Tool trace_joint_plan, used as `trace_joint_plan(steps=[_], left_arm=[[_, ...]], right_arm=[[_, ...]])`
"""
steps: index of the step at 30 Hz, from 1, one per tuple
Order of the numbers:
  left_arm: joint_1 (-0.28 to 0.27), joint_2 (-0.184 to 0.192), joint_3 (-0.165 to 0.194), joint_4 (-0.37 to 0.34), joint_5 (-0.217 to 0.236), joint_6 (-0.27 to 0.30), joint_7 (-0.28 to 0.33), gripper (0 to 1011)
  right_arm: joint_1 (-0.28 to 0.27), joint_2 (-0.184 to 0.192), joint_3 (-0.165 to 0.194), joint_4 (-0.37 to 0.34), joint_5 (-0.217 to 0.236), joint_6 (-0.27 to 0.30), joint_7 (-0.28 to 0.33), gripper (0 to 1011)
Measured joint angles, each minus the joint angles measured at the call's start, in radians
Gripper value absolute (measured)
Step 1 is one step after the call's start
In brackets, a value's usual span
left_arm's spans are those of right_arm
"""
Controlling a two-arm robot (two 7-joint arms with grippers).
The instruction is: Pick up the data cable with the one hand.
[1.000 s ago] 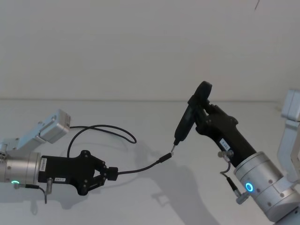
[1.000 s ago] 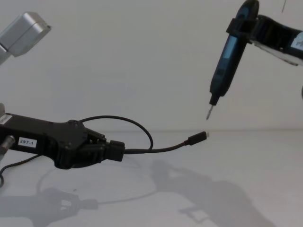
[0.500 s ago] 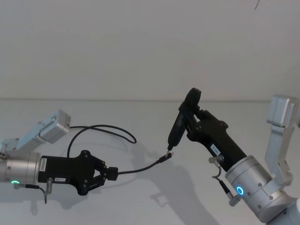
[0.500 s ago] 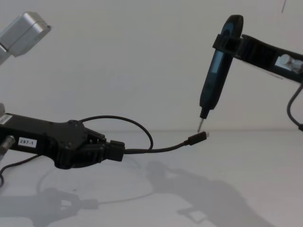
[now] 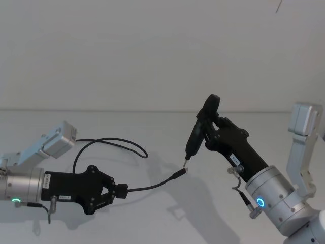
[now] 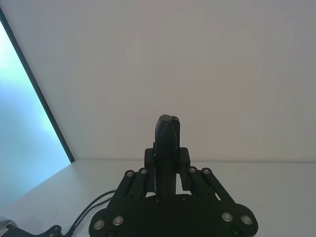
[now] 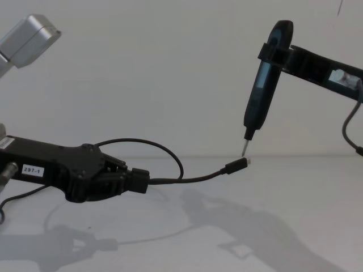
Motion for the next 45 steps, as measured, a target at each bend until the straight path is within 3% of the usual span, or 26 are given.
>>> trace_joint_plan(steps=[19, 45], left_arm=[[0.0, 0.0, 0.0, 0.0, 0.0, 0.0, 0.0, 40], [0.0, 0.0, 0.0, 0.0, 0.0, 0.0, 0.0, 40]], right_arm=[[0.025, 0.03, -0.005, 0.032, 0.009, -0.009, 0.005, 279], [0.012, 0.066, -0.013, 0.002, 0.065, 0.023, 0.016, 279]])
